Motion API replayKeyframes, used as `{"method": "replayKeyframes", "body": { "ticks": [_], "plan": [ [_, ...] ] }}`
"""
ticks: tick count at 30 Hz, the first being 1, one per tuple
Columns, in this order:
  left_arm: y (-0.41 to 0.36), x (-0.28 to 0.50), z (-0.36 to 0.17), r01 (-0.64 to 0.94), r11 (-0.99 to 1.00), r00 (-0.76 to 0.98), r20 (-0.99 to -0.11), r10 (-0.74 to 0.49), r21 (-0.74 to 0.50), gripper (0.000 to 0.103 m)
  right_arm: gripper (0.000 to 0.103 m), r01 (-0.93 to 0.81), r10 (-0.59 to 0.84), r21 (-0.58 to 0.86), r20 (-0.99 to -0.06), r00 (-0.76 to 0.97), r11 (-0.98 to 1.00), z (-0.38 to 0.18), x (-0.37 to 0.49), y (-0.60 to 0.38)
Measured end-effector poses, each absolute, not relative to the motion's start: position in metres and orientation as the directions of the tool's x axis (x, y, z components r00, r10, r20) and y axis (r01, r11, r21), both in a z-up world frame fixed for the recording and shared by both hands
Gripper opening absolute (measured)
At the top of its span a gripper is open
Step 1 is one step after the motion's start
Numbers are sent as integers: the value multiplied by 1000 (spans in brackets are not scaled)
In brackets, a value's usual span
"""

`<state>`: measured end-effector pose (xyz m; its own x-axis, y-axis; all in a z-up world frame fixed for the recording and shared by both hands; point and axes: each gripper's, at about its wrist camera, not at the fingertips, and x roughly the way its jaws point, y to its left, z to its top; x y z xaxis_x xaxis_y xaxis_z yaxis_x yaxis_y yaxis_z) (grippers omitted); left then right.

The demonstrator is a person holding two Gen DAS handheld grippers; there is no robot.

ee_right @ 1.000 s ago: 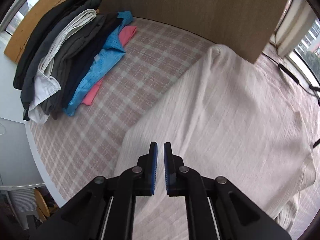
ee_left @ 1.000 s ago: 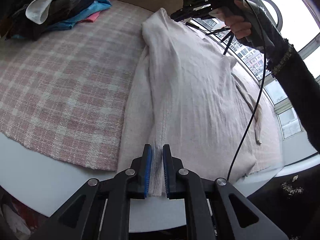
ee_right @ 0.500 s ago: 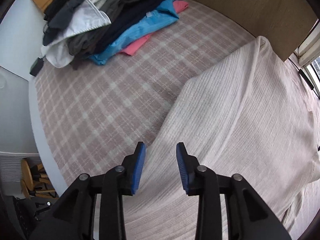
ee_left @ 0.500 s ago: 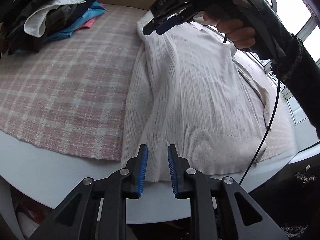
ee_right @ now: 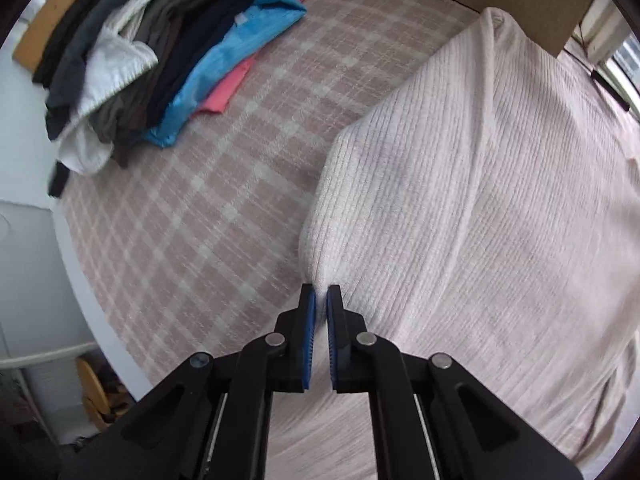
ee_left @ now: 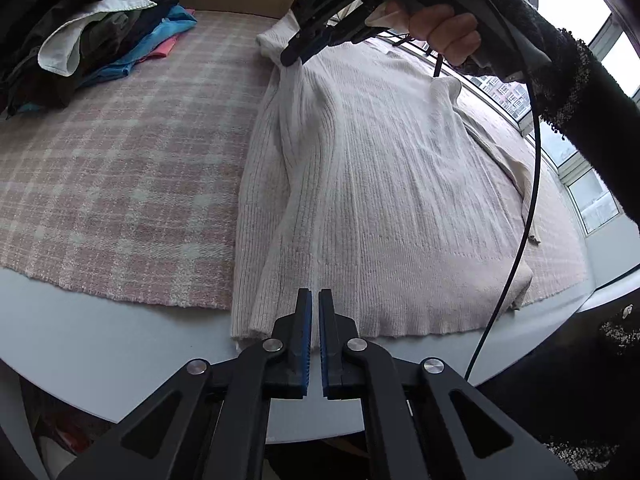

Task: Fold clothes

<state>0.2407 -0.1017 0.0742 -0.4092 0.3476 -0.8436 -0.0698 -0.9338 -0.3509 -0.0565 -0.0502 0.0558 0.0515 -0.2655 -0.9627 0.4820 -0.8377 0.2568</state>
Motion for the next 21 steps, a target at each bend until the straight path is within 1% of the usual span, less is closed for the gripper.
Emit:
{"method": "replayKeyframes", "body": {
  "ticks": [3, 5, 6, 8, 10, 13, 16, 17, 18, 19, 21],
  "plan": [
    [-107, 241, 75, -56, -937, -415, -845, 337, -346, 3, 6, 403, -342, 335, -938, 56, -852, 60, -64, -39],
    [-109, 238, 74, -41, -939, -417, -849, 325, -340, 3, 7, 377, -355, 348, -933, 52, -858, 56, -67, -37],
    [-110, 238, 74, -38, -941, -413, -852, 321, -337, 3, 10, 372, -364, 363, -929, 70, -854, 51, -68, -38],
    [-111, 239, 77, -39, -944, -417, -854, 313, -327, 3, 12, 380, -385, 412, -911, 149, -828, 44, -70, -40],
    [-112, 240, 84, -51, -941, -423, -846, 325, -336, 3, 12, 358, -450, 480, -877, 169, -801, 57, -66, -27],
    [-108, 239, 98, -80, -942, -429, -842, 328, -326, 3, 16, 378, -546, 540, -831, 102, -752, 107, -50, 20],
    [-88, 231, 114, -157, -929, -429, -824, 370, -335, 3, 21, 400, -607, 551, -794, -17, -732, 159, -44, 81],
    [-77, 230, 120, -200, -922, -425, -818, 387, -332, 3, 28, 397, -610, 539, -789, -71, -743, 172, -41, 106],
    [-62, 228, 123, -245, -913, -415, -816, 403, -326, 7, 37, 386, -606, 524, -786, -125, -759, 184, -35, 133],
    [-47, 228, 127, -296, -899, -402, -812, 423, -322, 11, 40, 369, -599, 513, -782, -173, -775, 194, -29, 161],
    [-8, 228, 130, -405, -850, -354, -799, 486, -337, 15, 40, 322, -590, 512, -773, -232, -797, 208, -17, 220]
  ]
}}
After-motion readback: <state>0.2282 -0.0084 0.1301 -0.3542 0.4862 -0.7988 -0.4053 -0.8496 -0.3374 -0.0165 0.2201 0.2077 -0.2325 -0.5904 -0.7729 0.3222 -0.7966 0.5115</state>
